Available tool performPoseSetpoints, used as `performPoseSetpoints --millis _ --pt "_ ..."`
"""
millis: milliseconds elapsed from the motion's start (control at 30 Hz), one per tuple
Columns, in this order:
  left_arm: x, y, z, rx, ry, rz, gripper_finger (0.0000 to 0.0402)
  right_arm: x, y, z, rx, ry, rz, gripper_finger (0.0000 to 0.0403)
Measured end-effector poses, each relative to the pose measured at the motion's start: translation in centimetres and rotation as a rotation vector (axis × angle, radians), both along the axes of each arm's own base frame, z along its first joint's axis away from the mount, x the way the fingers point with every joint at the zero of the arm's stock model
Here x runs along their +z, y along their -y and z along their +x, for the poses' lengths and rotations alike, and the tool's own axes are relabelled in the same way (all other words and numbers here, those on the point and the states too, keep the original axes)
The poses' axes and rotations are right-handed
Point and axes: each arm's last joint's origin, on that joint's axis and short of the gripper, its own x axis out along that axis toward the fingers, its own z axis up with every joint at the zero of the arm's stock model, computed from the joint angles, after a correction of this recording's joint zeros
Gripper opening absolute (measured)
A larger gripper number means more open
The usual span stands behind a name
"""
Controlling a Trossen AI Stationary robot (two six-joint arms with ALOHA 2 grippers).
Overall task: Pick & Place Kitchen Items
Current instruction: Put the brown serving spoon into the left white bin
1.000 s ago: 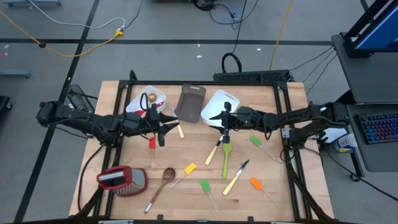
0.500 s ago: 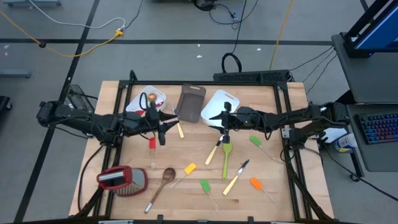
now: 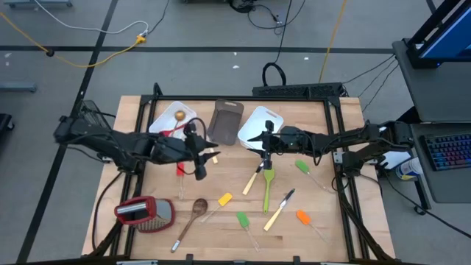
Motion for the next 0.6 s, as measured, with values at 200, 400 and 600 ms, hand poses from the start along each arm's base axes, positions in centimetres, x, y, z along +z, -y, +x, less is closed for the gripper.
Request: performPoseSetpoints --millis 200,400,600 --pt "-0.7 1.5 0.9 -0.041 -0.036 -0.003 0.0117 0.0 0.0 0.0 0.001 0.000 -0.001 0.0144" --pt "-2.0 2.6 1.7 -0.041 -0.076 -0.055 0.0158 0.6 0.0 0.2 0.000 0.062 -0.006 0.0145" --pt "-2.9 3.9 2.0 -0.063 -0.100 -0.117 0.0196 0.9 0.0 0.2 0.000 0.090 -0.009 0.0144"
